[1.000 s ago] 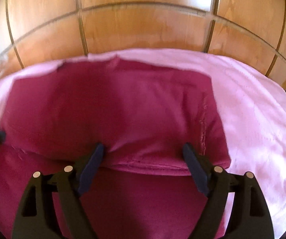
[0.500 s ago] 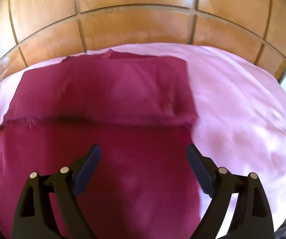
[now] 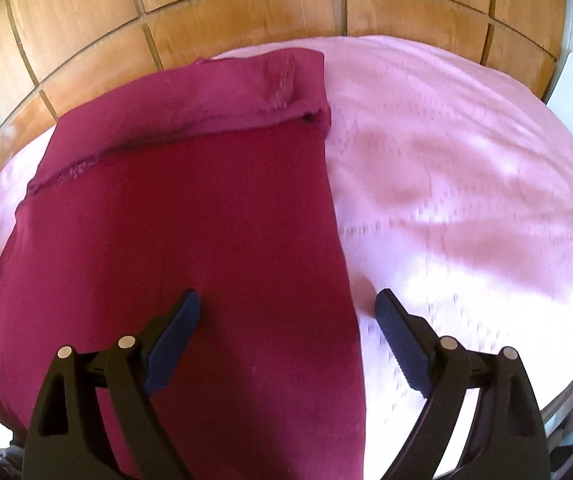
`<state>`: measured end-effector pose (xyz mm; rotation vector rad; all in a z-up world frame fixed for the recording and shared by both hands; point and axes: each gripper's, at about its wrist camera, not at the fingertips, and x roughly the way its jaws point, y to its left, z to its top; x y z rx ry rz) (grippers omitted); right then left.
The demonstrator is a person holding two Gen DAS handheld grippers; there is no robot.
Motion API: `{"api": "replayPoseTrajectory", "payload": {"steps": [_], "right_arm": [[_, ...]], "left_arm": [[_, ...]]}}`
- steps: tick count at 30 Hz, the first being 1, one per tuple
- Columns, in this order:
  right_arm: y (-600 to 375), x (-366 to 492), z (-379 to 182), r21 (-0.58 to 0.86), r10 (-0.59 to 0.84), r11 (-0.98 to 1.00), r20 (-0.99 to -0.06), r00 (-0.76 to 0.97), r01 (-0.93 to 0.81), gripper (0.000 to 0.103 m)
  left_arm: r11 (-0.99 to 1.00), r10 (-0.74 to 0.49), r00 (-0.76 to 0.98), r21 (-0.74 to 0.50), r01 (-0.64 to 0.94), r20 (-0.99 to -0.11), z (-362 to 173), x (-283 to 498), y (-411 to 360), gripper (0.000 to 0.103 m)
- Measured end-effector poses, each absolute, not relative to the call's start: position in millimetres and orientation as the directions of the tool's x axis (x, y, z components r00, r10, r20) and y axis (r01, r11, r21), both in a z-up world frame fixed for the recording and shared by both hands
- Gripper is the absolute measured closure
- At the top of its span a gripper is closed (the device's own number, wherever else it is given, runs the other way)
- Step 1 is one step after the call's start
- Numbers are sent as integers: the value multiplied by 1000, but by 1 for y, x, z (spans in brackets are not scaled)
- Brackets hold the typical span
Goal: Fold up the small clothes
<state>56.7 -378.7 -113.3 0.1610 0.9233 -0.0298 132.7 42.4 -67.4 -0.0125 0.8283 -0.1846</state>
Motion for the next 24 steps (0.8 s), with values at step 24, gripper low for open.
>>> {"api": "replayPoseTrajectory", "payload": {"steps": [24], "right_arm": [[-378, -35, -125, 230, 227, 972, -872, 433, -47, 48]], "left_arm": [[897, -362, 448, -174, 407, -817, -94, 46, 58, 52]]}}
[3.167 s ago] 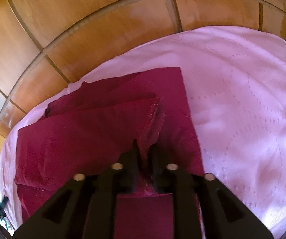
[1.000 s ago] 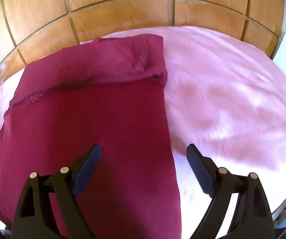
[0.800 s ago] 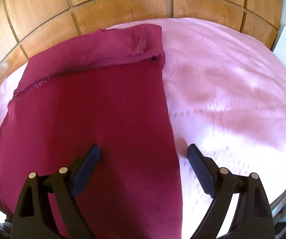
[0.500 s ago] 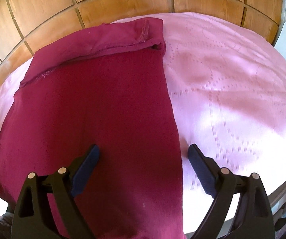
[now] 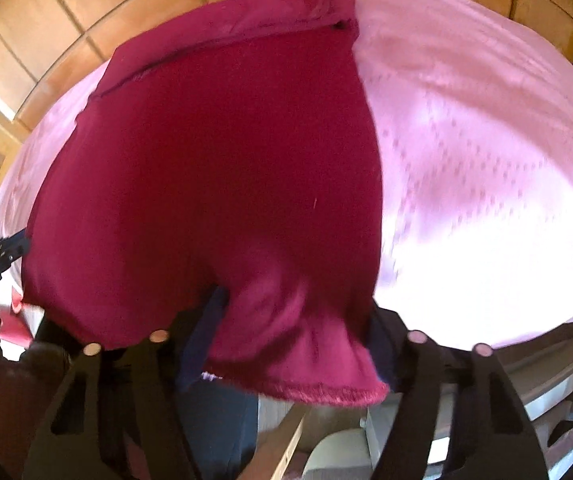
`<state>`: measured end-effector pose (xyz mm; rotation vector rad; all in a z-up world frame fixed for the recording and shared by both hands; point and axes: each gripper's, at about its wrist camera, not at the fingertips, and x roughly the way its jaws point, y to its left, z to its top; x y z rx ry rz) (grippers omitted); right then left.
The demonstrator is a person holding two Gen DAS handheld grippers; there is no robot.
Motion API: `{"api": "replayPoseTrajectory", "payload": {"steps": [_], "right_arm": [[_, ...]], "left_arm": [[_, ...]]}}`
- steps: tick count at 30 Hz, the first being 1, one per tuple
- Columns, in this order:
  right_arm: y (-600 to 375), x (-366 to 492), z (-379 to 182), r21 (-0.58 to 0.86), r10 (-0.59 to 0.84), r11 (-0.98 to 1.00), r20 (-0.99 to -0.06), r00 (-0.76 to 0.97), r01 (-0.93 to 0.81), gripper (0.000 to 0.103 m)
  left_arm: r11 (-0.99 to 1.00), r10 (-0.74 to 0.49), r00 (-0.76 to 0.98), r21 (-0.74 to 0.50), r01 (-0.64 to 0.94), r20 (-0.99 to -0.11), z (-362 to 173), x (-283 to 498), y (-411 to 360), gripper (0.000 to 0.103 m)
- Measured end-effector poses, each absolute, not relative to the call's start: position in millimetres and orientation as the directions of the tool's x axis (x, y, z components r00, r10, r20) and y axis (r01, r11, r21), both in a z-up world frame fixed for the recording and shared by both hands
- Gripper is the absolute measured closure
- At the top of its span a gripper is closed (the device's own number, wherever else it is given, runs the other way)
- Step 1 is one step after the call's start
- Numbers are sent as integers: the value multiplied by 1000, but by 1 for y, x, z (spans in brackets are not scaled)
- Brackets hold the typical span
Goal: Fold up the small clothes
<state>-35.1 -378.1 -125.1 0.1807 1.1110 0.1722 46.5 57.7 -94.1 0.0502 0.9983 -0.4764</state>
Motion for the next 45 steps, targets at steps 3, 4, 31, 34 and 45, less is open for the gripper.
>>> {"api": "replayPoseTrajectory", "payload": {"steps": [3, 4, 31, 34, 45], "right_arm": [[-374, -40, -131, 240, 243, 969, -878, 413, -61, 76], [-371, -40, -133, 233, 241, 970, -883, 402, -70, 80], [-432, 152, -60, 526, 405, 851, -660, 632, 4, 83], [-450, 157, -64, 614, 454, 789, -619, 640, 34, 32], [-483, 82, -90, 537, 369, 841, -666, 649, 72, 27]], "left_arm": [[881, -385, 415, -194, 432, -824, -100, 37, 53, 71], [878, -382, 417, -184, 442, -825, -100, 35, 52, 84], [695, -658, 500, -710, 114, -563, -44, 237, 79, 85], [661, -642, 528, -750, 15, -556, -49, 254, 94, 53], [823, -559, 475, -525, 217, -680, -70, 186, 76, 52]]}}
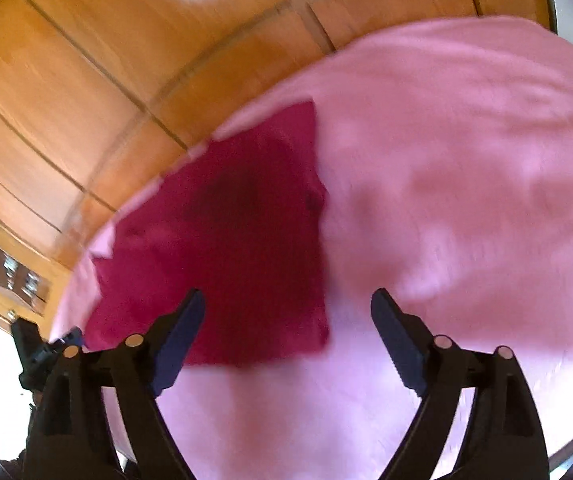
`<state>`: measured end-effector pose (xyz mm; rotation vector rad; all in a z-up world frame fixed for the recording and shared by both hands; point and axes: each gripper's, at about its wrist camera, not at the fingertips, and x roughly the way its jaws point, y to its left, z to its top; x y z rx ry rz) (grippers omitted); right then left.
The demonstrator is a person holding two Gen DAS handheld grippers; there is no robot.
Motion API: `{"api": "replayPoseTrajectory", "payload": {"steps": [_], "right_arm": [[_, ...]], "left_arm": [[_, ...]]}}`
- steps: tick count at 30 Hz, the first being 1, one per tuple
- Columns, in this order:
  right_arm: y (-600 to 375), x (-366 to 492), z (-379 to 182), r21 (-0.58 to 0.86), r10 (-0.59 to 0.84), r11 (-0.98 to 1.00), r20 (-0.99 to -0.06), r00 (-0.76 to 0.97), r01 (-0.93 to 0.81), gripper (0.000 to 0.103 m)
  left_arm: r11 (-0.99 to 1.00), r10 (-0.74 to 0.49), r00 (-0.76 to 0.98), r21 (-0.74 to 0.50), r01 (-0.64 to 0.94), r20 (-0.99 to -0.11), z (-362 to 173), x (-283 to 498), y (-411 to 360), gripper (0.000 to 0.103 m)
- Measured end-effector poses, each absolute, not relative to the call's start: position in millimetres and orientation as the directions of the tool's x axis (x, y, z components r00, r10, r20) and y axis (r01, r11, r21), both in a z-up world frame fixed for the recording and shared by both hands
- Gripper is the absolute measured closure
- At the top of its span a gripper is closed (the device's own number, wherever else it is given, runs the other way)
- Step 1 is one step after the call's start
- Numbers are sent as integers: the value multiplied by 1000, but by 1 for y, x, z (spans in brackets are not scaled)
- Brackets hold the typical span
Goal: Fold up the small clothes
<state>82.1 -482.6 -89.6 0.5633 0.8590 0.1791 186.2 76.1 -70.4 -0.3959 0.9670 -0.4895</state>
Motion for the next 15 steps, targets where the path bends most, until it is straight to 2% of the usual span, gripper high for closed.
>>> {"api": "replayPoseTrajectory", "payload": {"steps": [2, 3, 4, 6, 7, 9, 15], "right_arm": [[-476, 85, -105, 530, 363, 843, -684, 632, 89, 50], [-473, 86, -109, 531, 365, 843, -683, 633, 86, 63], [-469, 90, -111, 529, 366, 844, -683, 631, 83, 67], [-459, 95, -111, 492, 338, 867, -701, 628, 82, 73], [-457, 95, -110, 488, 337, 869, -702, 627, 79, 78], [-457, 91, -103, 486, 340, 872, -698, 630, 67, 82], [-450, 62, -83, 470, 374, 883, -693, 616, -8, 83]], "left_arm": [[835, -548, 456, -495, 240, -701, -79, 183, 63, 54], [840, -541, 454, -486, 243, -708, -82, 181, 59, 60], [849, -527, 459, -470, 241, -716, -84, 184, 56, 71], [845, -534, 454, -473, 251, -714, -85, 185, 55, 89], [849, -527, 459, -468, 245, -715, -83, 185, 56, 92], [851, -525, 468, -456, 261, -711, -80, 176, 59, 93], [843, -539, 463, -451, 294, -704, -71, 146, 76, 94]]}}
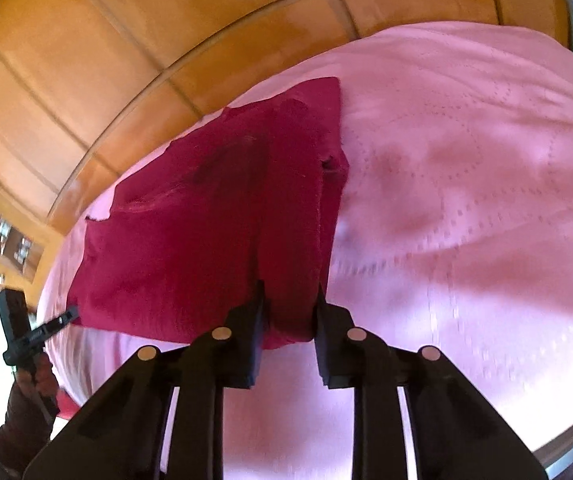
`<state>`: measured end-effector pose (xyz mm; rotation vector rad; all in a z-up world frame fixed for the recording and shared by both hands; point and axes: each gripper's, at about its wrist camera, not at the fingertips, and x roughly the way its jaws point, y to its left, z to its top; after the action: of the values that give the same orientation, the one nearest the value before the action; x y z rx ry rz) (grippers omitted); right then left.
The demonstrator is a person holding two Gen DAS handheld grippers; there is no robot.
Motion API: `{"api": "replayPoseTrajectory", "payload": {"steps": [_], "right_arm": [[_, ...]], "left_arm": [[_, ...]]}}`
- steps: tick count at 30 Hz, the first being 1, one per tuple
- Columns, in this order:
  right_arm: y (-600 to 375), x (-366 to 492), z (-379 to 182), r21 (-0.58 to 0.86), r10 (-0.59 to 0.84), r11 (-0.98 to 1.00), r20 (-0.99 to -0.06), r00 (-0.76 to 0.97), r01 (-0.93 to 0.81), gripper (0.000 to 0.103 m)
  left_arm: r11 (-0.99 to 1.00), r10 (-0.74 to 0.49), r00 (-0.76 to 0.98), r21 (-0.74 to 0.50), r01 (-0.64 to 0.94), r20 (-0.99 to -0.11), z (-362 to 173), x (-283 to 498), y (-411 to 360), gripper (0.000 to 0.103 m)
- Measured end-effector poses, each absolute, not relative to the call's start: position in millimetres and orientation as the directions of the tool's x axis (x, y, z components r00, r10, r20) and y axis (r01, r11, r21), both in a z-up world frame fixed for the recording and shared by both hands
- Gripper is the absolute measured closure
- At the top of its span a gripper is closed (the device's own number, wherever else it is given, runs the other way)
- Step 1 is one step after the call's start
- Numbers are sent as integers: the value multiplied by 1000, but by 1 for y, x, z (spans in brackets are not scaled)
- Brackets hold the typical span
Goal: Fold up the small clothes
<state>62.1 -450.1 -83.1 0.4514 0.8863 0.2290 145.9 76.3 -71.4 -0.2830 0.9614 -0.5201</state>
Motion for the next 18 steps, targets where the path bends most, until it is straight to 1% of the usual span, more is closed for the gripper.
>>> {"api": "replayPoseTrajectory", "payload": {"steps": [8, 10, 11, 12, 13, 14, 15, 16, 18], "right_arm": [[-434, 1, -102, 442, 410, 895, -763, 500, -59, 83], [-432, -7, -101, 438, 411, 897, -768, 492, -65, 83], [-431, -10, -99, 430, 408, 900, -773, 486, -73, 80], [-430, -9, -97, 417, 399, 906, -777, 486, -76, 72], [-431, -6, -94, 410, 388, 909, -777, 495, -70, 69], [-435, -2, -90, 413, 385, 909, -767, 513, -63, 62], [-437, 2, -86, 415, 380, 908, -755, 534, -60, 54], [-439, 6, -81, 411, 370, 910, -743, 557, -56, 51], [-442, 19, -72, 386, 336, 921, -723, 604, -50, 50]], "left_arm": [[839, -544, 412, -455, 299, -731, -78, 70, 94, 94], [840, -541, 402, -454, 297, -739, -82, 59, 97, 93], [837, -545, 396, -453, 305, -739, -82, 56, 98, 92], [838, -543, 398, -447, 313, -740, -80, 55, 99, 91], [842, -538, 406, -441, 312, -739, -78, 56, 101, 91], [833, -552, 411, -458, 310, -726, -74, 62, 105, 91], [826, -563, 415, -473, 306, -715, -71, 68, 109, 89], [828, -561, 428, -474, 300, -709, -67, 71, 110, 84], [848, -530, 482, -443, 290, -698, -58, 87, 116, 84]]}}
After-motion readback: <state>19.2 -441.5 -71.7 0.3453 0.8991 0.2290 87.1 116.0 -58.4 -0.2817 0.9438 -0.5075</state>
